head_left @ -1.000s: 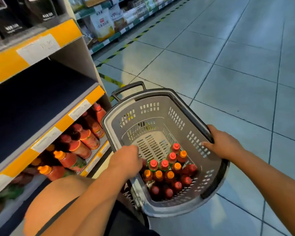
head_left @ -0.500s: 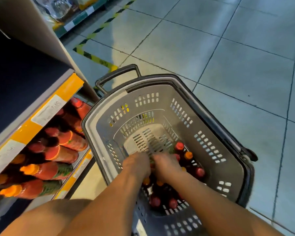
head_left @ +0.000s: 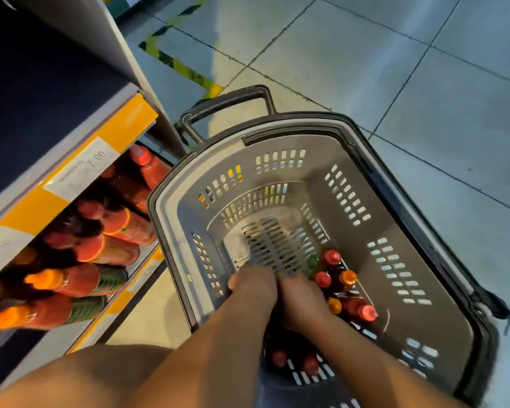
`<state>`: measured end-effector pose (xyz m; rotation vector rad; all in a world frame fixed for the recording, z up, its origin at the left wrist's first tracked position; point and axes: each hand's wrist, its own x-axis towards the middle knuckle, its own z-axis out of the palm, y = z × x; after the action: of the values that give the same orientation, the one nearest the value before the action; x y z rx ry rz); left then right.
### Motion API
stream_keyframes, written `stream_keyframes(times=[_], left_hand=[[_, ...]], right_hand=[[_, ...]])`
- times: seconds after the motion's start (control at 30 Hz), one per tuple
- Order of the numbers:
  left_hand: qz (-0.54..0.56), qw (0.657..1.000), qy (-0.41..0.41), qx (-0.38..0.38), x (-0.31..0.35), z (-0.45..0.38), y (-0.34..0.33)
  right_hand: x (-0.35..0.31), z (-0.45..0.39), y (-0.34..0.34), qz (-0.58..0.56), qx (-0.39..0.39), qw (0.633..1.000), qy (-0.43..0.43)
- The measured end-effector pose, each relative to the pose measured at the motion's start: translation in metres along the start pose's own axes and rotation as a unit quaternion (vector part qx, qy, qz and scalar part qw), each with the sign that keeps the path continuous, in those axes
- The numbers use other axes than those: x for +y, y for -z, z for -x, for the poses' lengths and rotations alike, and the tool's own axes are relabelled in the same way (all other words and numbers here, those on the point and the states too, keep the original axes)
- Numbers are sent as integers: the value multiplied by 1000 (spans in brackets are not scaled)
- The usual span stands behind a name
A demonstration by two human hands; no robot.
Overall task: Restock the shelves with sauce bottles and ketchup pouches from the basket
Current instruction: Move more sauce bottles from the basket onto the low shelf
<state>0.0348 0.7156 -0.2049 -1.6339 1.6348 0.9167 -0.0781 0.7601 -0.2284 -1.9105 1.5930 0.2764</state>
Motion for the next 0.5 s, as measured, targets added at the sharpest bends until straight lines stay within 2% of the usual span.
stream_keyframes(times=[0.13,0.33,0.43,0.5], left_hand=[[21,1000,-6,17,0,9,5],[93,992,-20,87,0,46,37],[130,981,-50,133,-6,76,54],[151,968,-66,188,-15,100,60]], right_hand=[[1,2,2,-4,-6,1000,-1],[1,6,3,-26,4,1000,-10],[2,12,5,-77,12,997,-23],[-1,17,13,-46,38,998,3]])
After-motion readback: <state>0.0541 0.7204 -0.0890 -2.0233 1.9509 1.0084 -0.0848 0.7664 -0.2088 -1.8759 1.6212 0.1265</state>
